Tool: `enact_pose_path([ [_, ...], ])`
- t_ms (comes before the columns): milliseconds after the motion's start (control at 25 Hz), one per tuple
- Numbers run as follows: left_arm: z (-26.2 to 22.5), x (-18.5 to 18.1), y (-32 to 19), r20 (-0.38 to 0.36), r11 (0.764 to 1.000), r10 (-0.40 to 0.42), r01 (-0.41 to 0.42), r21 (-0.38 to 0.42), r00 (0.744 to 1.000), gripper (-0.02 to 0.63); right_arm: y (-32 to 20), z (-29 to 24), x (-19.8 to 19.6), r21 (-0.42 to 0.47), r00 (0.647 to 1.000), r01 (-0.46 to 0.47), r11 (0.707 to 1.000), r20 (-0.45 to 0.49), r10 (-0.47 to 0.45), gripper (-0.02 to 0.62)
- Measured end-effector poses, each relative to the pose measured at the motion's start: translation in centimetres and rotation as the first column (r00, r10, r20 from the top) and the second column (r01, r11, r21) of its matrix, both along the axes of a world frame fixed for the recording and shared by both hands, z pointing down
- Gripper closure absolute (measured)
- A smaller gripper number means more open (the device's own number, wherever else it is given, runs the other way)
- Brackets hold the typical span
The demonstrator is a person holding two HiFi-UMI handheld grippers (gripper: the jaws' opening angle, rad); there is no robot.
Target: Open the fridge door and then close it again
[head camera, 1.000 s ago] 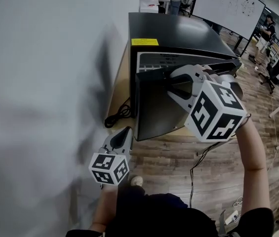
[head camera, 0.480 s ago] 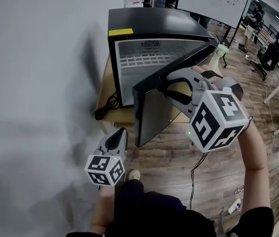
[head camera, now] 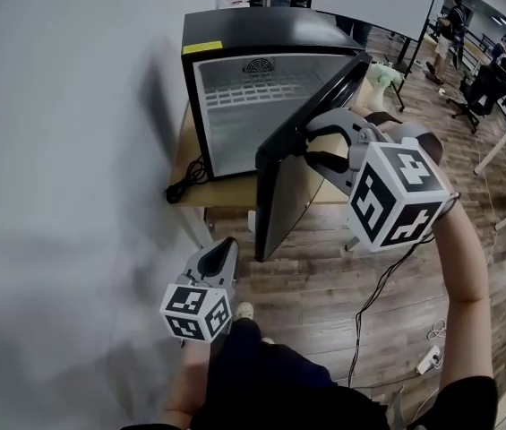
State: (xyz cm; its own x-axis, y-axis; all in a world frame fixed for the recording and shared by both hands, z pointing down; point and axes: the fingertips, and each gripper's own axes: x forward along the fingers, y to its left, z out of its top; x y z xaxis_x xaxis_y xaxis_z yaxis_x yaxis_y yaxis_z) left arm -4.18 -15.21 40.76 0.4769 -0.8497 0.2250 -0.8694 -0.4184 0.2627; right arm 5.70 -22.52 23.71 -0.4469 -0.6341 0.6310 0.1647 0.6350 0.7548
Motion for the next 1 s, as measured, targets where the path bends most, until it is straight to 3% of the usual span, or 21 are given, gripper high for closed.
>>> enact_pose_path([
  [360,0.0,2.5,1.7,-0.003,0.993,0.114,-0.114,-0.023,0.993,0.595,2.1,-0.1,3.3,0.040,0.999,-0.033,0.999,-0.038,0.034,0.511],
  [680,0.1,6.6,2.5,-0.021,0.959,0.282,-0.283,-0.029,0.959,0.595,3.3,0.1,7.1,0.078,0.992,-0.119,0.990,-0.038,0.122,0.506],
  [1000,-0.2,8.9,3.0,-0.021,0.941,0.338,-0.338,-0.027,0.941,0.595,4.4,0.1,11.2,0.066,0.987,-0.154,0.986,-0.044,0.157,0.506],
])
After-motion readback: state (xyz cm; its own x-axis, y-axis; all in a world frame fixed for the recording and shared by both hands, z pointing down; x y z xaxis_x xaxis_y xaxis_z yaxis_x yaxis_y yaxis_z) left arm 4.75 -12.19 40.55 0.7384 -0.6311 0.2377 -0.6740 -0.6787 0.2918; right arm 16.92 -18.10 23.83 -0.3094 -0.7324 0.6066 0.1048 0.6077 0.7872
